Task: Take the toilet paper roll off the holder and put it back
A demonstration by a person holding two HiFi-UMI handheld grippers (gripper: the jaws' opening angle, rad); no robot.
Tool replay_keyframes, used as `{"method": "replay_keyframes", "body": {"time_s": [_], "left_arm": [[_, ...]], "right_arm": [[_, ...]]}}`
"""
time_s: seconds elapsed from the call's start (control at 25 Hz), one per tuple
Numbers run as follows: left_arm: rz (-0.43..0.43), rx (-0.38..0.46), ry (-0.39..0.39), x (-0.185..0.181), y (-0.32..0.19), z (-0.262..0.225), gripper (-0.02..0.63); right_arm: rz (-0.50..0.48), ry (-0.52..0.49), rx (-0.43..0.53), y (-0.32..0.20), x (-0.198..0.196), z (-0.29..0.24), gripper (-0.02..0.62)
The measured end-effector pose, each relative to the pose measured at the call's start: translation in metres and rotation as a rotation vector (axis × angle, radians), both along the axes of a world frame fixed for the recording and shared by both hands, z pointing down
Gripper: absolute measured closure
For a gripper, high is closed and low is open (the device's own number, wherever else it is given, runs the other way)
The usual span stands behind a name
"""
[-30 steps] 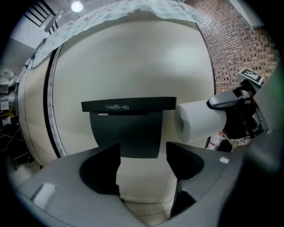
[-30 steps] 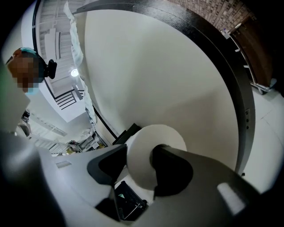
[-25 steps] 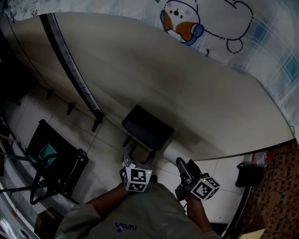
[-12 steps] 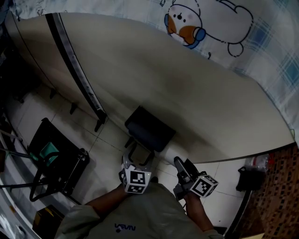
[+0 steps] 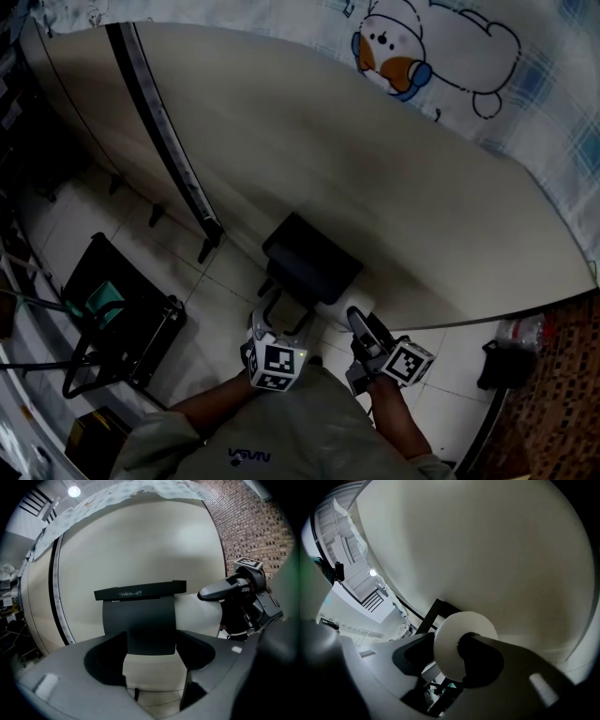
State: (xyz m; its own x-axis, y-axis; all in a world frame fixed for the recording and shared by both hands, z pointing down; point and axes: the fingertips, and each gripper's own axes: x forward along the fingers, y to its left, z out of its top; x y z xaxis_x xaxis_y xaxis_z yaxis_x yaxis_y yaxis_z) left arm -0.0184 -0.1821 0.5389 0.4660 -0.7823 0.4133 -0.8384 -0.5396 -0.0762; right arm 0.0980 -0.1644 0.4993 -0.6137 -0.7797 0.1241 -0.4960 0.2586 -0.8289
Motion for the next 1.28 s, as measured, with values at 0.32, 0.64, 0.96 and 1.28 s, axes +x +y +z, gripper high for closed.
{"method": "replay_keyframes", "body": {"time_s": [0.32, 0.64, 0.96, 1.28], "left_arm": [[0.022, 0.003, -0.005, 0.003, 0.0, 0.0, 0.279], [0.034, -0.003, 0.0, 0.005, -0.003, 0.002, 0.282], [0.044, -0.009, 0.013, 0.007, -0.005, 0.003, 0.287], [0.049, -0.013, 0.022, 0.006, -0.004, 0.005, 0.287]], "right_arm": [[-0.035, 0.004, 0.011, -0.018, -0.027, 0.002, 0.426], [-0.081, 0.032, 0.018, -0.026, -0.042, 0.008, 0.43], [-0.086, 0.03, 0.04, -0.009, -0.029, 0.008, 0.423], [-0.033, 0.037, 0.033, 0.008, -0.015, 0.013, 0.545]]}}
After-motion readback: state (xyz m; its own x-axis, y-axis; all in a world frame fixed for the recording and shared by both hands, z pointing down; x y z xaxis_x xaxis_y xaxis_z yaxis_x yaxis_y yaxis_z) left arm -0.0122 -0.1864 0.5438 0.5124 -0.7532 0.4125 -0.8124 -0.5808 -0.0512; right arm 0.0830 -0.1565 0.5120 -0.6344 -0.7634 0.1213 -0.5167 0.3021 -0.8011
